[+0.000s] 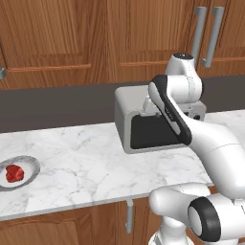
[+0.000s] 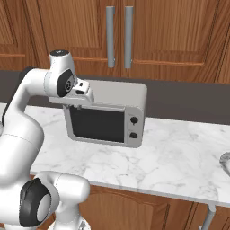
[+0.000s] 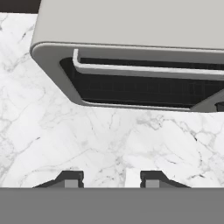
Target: Open the toaster oven door. Place the hotdog bun on the top rack in the toaster oven and place the steak on the bottom rack.
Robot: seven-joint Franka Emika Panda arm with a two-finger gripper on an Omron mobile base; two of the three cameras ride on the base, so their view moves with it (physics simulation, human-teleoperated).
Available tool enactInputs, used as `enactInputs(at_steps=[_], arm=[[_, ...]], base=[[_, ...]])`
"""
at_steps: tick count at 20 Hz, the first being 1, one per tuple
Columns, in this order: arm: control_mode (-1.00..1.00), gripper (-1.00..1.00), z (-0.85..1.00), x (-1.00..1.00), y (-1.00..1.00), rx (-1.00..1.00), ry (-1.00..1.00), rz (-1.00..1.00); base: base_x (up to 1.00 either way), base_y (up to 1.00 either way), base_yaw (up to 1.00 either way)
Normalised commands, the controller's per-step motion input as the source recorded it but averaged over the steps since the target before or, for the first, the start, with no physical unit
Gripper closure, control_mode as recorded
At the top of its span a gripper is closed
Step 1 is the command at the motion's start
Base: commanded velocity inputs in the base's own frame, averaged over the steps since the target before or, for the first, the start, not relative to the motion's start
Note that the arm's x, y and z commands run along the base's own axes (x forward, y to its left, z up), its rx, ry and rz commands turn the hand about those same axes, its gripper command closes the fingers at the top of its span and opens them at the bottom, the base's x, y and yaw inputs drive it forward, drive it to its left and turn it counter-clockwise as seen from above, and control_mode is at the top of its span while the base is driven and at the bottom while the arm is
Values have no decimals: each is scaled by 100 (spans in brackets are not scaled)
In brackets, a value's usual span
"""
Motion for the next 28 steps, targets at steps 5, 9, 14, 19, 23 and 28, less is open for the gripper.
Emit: enactInputs(at_steps=[5, 9, 14, 19, 23, 28], arm=[[100, -100, 0, 0, 0, 0, 0, 0], [100, -100, 0, 0, 0, 0, 0, 0], [100, -100, 0, 0, 0, 0, 0, 0], [100, -100, 0, 0, 0, 0, 0, 0], [100, -100, 0, 0, 0, 0, 0, 0], [100, -100, 0, 0, 0, 0, 0, 0]], base=[[0, 0, 0], [0, 0, 0], [0, 0, 0], [-41, 9, -3], [-21, 45, -1], [2, 66, -3]])
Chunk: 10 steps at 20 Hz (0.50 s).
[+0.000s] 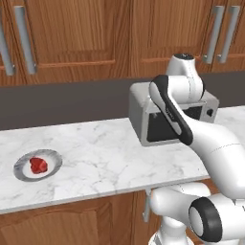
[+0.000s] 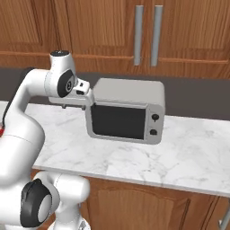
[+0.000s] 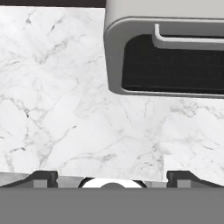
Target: Open the toaster oven door. Place the hotdog bun on the top rack in the toaster oven and place the steak on the bottom rack.
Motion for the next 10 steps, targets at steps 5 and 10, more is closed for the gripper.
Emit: enactInputs(at_steps=[5, 10], arm=[[100, -100, 0, 0, 0, 0, 0, 0], [100, -100, 0, 0, 0, 0, 0, 0]], base=[[10, 61, 0], [24, 57, 0]])
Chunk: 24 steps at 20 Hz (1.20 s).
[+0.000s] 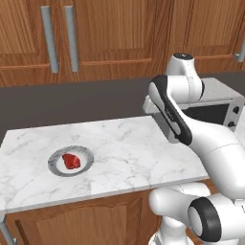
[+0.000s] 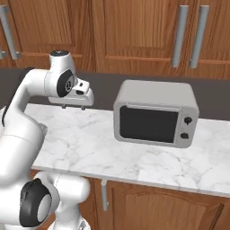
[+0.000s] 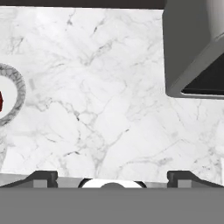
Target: Open the toaster oven door. Place the hotdog bun on the top rack in the toaster oven and place the steak on the bottom rack.
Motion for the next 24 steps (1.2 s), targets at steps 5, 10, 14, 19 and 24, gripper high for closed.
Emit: enactInputs(at_steps=[5, 10, 14, 19, 24], arm=[[100, -100, 0, 0, 0, 0, 0, 0], [100, -100, 0, 0, 0, 0, 0, 0], [100, -100, 0, 0, 0, 0, 0, 0], [100, -100, 0, 0, 0, 0, 0, 0], [100, -100, 0, 0, 0, 0, 0, 0]], base=[[36, 35, 0], [45, 19, 0], [44, 25, 0], [16, 7, 0], [0, 0, 0]])
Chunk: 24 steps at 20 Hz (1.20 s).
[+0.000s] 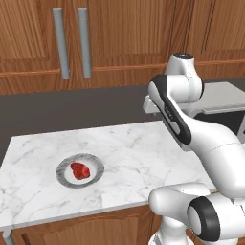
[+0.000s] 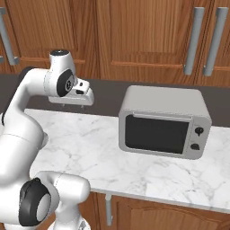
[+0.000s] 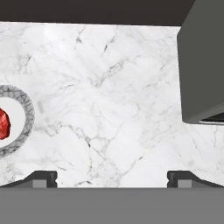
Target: Open the toaster oven door. Place the hotdog bun on the top rack in the toaster oven and place the steak on the bottom rack.
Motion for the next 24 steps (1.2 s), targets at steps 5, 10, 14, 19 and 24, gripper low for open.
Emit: enactInputs(at_steps=[5, 10, 14, 19, 24], arm=[[100, -100, 0, 0, 0, 0, 0, 0], [-100, -100, 0, 0, 0, 0, 0, 0], [-100, -100, 0, 0, 0, 0, 0, 0], [-100, -100, 0, 0, 0, 0, 0, 0], [-100, -100, 0, -10, 0, 1, -1, 0]], base=[[0, 0, 0], [0, 0, 0], [0, 0, 0], [0, 0, 0], [0, 0, 0]])
